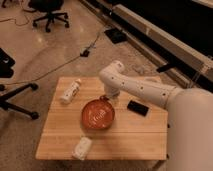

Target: Drag the ceramic bowl in a circle

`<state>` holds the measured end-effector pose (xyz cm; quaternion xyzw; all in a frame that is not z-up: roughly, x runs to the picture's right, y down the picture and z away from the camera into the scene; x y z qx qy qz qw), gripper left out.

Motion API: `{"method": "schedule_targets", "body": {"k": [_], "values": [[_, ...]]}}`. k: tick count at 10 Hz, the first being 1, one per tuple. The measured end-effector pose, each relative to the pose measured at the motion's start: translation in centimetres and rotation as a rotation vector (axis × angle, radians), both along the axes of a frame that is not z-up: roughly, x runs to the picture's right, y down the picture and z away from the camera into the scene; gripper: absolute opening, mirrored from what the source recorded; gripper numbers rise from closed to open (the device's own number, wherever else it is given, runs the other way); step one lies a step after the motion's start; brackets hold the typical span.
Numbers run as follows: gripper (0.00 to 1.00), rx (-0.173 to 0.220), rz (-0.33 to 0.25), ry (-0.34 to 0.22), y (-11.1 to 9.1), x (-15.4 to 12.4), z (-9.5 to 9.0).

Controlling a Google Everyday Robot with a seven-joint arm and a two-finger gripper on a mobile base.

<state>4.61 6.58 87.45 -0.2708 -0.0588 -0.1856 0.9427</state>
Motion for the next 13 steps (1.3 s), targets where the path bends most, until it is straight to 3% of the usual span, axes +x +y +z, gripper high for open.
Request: {"method": "schedule_targets", "body": {"k": [2,4,6,7,8,13], "values": [[0.53,0.025,0.033,-0.003,0.3,0.5,-0.2],[0.54,0.013,0.028,0.000,-0.6,1.8,0.2],[0.65,0.003,0.029,0.009,-1.0,2.9,0.4],[0.76,-0.001,0.031,0.015,-0.8,2.5,0.3],[0.79,-0.009,0.033,0.022,-0.7,1.8,0.2],[0.80,-0.064,0.031,0.065,-0.1,-0.5,-0.5]]}}
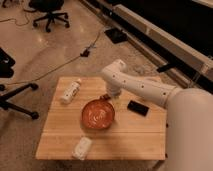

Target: Drag the ceramic bowl in a circle

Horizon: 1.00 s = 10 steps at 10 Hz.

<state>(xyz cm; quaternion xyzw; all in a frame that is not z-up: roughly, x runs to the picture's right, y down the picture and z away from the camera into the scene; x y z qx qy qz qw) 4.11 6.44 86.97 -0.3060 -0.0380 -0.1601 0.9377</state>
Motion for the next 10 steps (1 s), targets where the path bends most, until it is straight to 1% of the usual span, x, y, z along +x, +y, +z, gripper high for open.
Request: {"method": "schedule_targets", "body": {"k": [1,2,3,4,5,7,8,10], "values": [[0.80,-0.014,0.004,0.011,0.3,-0.8,0.2],[0.80,-0.025,0.010,0.024,0.6,-1.0,0.5],[0.80,-0.037,0.015,0.040,1.2,-1.0,1.1],[0.80,-0.053,0.020,0.060,2.1,-1.2,2.2],[0.80,-0.066,0.026,0.073,2.5,-1.3,2.6],[0.80,-0.082,0.058,0.105,3.1,-0.5,3.5],[0.80,-0.089,0.085,0.115,3.2,-0.1,3.7],[0.80,-0.090,0.115,0.123,3.2,0.4,3.9]]}}
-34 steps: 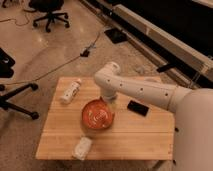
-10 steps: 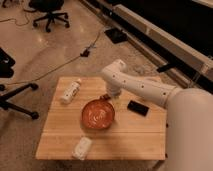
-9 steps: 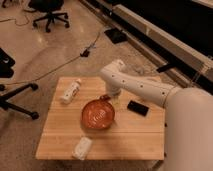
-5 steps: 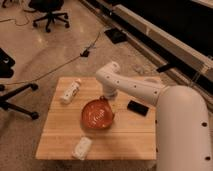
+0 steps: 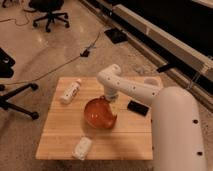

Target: Drag the ceramic bowl in a circle

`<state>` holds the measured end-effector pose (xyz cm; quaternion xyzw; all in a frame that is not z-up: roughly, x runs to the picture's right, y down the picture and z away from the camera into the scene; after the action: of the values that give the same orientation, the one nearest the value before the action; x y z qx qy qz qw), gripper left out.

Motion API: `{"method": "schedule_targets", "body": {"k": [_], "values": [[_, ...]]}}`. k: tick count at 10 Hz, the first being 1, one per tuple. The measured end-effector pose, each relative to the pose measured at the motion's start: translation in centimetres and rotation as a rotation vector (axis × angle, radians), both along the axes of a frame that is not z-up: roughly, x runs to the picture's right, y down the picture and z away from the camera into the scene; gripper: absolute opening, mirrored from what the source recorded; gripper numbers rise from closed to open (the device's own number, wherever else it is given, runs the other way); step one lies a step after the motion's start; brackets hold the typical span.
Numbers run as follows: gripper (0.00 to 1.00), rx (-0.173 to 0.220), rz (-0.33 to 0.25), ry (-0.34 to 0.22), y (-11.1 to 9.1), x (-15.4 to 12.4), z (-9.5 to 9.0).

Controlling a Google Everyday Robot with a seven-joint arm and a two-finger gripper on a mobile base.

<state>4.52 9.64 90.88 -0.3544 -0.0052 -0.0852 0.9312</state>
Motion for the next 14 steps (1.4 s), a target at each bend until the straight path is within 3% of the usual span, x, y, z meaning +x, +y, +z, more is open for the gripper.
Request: {"method": "schedule_targets", "body": {"k": [4,8,12,14], "values": [[0.80,-0.006,0.041,-0.005,-0.3,0.1,-0.4],[0.80,-0.038,0.105,0.013,-0.4,0.3,-1.1],[0.80,-0.067,0.106,0.022,0.5,-1.9,-1.1],[0.73,-0.071,0.100,0.028,0.7,-2.4,-1.1]]}}
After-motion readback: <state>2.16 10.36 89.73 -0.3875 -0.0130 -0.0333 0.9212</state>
